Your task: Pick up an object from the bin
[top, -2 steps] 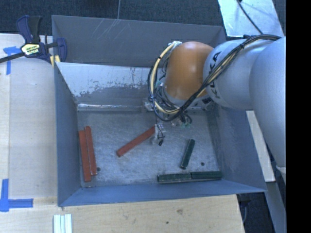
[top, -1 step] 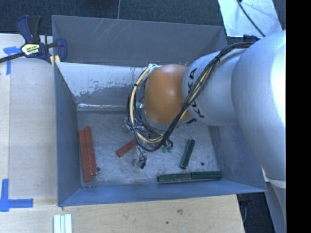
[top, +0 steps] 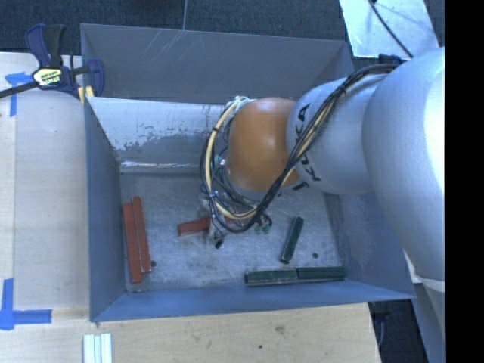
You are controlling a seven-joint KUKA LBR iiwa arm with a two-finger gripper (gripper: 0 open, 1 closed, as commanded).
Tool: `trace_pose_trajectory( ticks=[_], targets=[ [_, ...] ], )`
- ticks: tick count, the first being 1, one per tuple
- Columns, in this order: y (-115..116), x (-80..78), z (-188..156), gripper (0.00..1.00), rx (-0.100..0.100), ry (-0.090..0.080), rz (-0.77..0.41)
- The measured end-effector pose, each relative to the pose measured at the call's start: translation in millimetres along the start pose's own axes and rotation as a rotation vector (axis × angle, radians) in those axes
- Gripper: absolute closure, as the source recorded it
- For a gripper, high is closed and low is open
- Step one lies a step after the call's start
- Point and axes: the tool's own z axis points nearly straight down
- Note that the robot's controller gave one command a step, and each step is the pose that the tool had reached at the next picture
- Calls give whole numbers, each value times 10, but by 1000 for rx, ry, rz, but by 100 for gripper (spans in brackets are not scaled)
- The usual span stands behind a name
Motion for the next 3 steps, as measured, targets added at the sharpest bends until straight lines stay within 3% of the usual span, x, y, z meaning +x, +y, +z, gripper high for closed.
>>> trace_pose_trajectory(
  ticks=[1, 2, 3],
  targets=[
    [-104, 56, -1109, 100, 1, -5, 25],
    [-399, -179, -1843, 100, 2, -6, 73],
    [-554, -158, -2469, 100, 1, -3, -181]
  ],
)
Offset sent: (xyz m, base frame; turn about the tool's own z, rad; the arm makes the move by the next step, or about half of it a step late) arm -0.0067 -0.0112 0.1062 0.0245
